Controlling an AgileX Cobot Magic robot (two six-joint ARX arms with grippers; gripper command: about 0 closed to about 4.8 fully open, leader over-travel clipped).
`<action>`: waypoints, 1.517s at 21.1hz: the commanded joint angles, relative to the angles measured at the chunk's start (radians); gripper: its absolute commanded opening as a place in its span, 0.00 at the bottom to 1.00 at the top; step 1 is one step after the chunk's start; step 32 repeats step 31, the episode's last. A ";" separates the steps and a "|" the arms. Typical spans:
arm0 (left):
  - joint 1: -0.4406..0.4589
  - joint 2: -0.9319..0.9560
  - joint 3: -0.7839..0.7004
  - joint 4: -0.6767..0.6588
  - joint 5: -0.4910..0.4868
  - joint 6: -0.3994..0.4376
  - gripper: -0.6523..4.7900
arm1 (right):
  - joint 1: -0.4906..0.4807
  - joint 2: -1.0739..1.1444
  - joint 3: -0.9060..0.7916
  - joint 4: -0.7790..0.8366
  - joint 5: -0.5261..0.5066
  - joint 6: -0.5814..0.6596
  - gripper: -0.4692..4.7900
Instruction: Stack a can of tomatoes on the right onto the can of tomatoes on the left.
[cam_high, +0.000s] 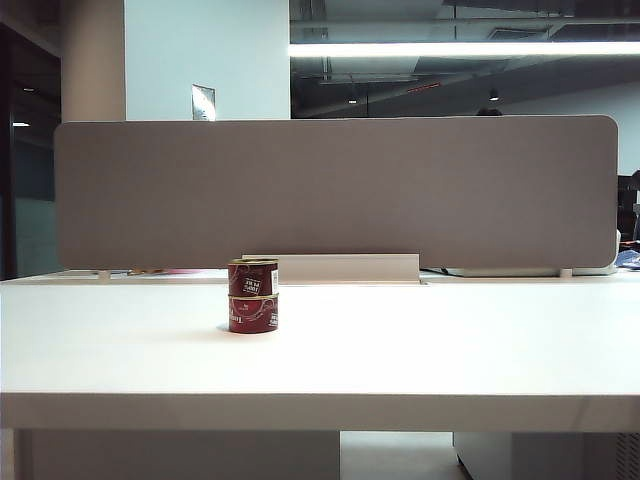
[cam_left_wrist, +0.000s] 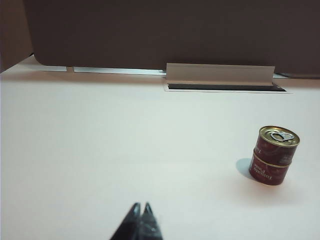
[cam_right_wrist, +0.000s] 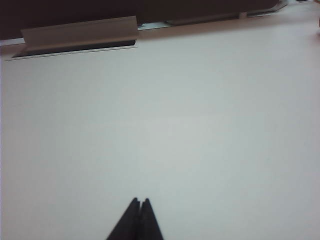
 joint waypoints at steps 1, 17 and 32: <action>0.001 0.001 0.004 0.010 0.001 0.001 0.11 | 0.000 -0.002 -0.006 0.056 0.021 -0.004 0.09; 0.001 0.001 0.004 0.010 0.001 0.001 0.11 | -0.001 -0.002 -0.006 0.025 0.041 -0.003 0.09; 0.001 0.001 0.004 0.010 0.001 0.001 0.11 | -0.001 -0.002 -0.006 0.006 0.035 -0.003 0.09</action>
